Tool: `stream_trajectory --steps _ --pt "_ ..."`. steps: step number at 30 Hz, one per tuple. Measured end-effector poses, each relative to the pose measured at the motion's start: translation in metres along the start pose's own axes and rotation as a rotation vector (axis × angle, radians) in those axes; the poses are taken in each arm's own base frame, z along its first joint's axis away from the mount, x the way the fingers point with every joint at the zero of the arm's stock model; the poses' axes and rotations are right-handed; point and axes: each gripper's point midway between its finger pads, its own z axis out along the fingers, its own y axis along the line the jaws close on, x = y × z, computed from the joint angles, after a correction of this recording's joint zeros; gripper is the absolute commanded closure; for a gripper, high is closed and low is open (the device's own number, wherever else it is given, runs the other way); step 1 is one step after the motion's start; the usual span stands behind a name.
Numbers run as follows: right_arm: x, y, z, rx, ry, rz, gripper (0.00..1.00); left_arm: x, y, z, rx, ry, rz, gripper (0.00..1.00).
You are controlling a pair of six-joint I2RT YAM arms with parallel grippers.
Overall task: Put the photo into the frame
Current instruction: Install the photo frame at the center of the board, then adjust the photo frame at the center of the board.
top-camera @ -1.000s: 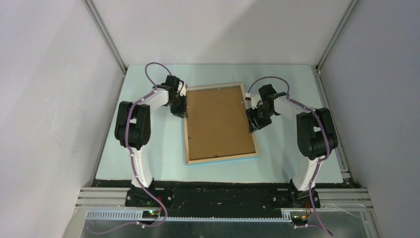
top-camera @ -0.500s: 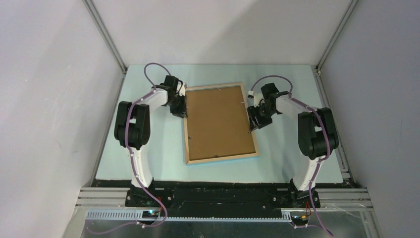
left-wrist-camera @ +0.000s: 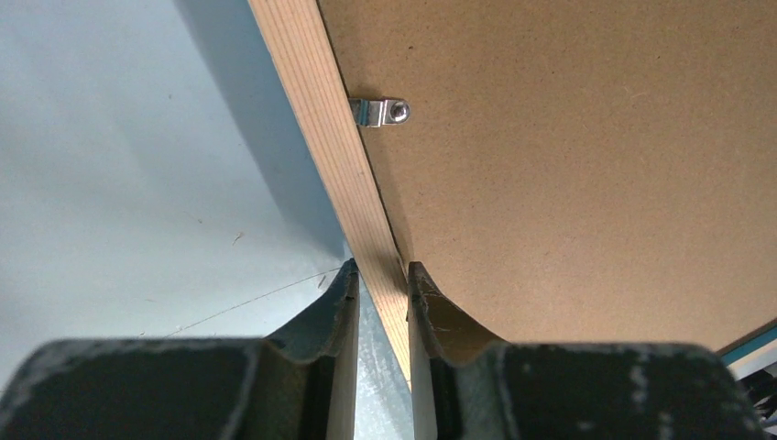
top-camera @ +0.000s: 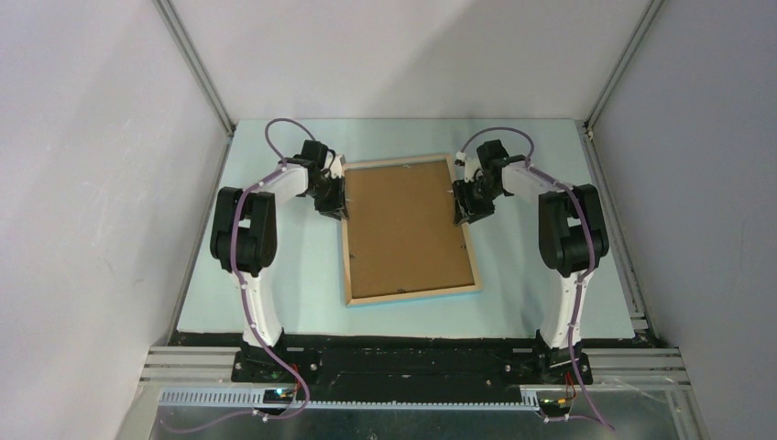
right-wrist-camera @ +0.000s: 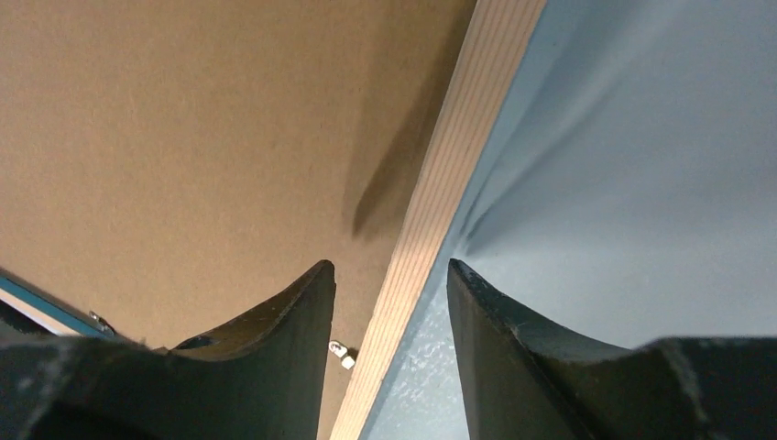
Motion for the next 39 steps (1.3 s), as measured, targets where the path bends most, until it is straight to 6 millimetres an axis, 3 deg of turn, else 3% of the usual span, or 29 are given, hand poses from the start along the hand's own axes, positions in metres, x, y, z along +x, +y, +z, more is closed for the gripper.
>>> stream_trajectory --steps 7,12,16,19,23,28,32,39 --pt "-0.01 -0.006 0.009 0.011 0.001 0.017 0.53 0.003 -0.003 0.001 0.019 0.009 0.001 1.0" --pt "-0.02 -0.01 0.009 0.027 -0.015 0.013 0.63 0.004 -0.004 0.001 0.033 0.009 0.01 1.0" --pt "-0.019 -0.015 0.013 0.039 -0.003 0.02 0.78 0.006 -0.004 0.0 0.037 0.009 0.016 0.96" --pt "-0.019 -0.016 0.012 0.042 0.0 0.039 0.89 0.007 -0.004 -0.001 0.04 0.013 0.016 0.82" --pt "-0.019 -0.018 0.012 0.049 0.001 0.042 0.98 0.008 -0.005 -0.001 0.043 0.015 0.024 0.53" --pt "-0.02 -0.02 0.011 0.046 0.012 0.018 1.0 0.01 -0.009 -0.004 0.072 0.022 0.045 0.28" --pt "-0.022 -0.024 0.009 0.042 0.023 -0.031 1.0 0.009 -0.01 -0.008 0.079 0.019 0.062 0.16" --pt "-0.03 -0.039 0.006 0.038 0.06 -0.138 1.0 0.011 -0.004 -0.012 0.062 0.022 0.114 0.11"
